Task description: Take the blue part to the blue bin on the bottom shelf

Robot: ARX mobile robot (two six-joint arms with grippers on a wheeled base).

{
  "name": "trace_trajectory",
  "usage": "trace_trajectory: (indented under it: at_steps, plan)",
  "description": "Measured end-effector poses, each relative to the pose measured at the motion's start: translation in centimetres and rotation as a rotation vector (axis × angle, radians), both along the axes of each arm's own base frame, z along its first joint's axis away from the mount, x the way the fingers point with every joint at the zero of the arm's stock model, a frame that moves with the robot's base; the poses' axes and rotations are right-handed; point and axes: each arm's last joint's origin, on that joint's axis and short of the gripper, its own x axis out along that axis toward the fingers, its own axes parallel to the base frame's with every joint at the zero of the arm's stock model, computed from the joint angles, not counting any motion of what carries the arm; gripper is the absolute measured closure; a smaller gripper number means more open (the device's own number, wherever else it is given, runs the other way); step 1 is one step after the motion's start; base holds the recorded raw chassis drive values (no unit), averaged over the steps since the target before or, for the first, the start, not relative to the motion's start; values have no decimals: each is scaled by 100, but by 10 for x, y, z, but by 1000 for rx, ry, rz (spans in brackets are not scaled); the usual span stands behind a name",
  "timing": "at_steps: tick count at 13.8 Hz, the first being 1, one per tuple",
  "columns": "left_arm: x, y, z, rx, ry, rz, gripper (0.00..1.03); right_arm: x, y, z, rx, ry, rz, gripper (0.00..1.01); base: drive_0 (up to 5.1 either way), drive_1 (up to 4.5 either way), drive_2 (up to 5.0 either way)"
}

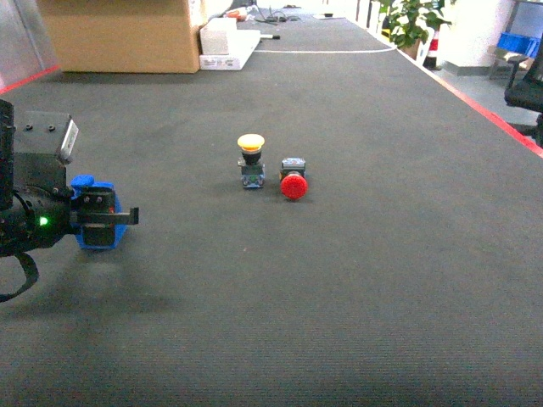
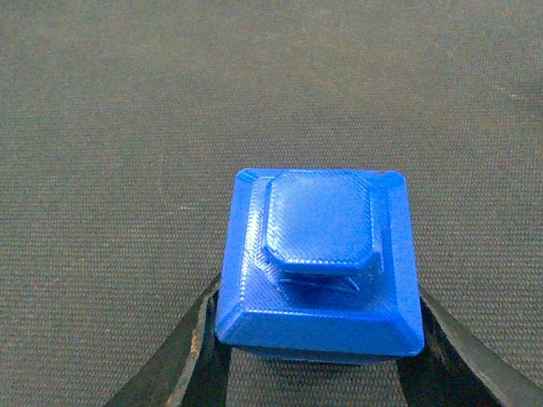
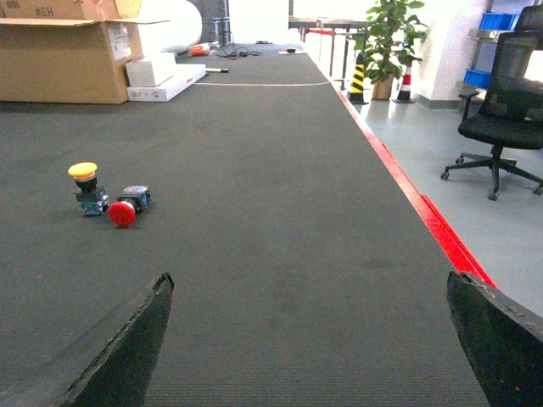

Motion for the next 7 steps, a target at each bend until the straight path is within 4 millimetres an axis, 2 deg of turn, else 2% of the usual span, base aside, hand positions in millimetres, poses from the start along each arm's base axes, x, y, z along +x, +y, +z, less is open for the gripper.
trace_trajectory:
  at_steps: [1, 3, 5, 7]
  plan:
    - [-5, 0, 2, -11, -20, -9, 57, 0, 0, 0, 0, 0, 0, 3, 0, 0, 0]
    - [-42, 1, 27, -2, -115, -53, 57, 0, 0, 0, 0, 0, 0, 3, 0, 0, 0]
    - [-89, 3, 69, -13, -189, -82, 57, 0, 0, 0, 0, 0, 0, 3, 0, 0, 0]
    - [-147, 11, 109, -38, -250, -71, 57, 0, 0, 0, 0, 0, 0, 3, 0, 0, 0]
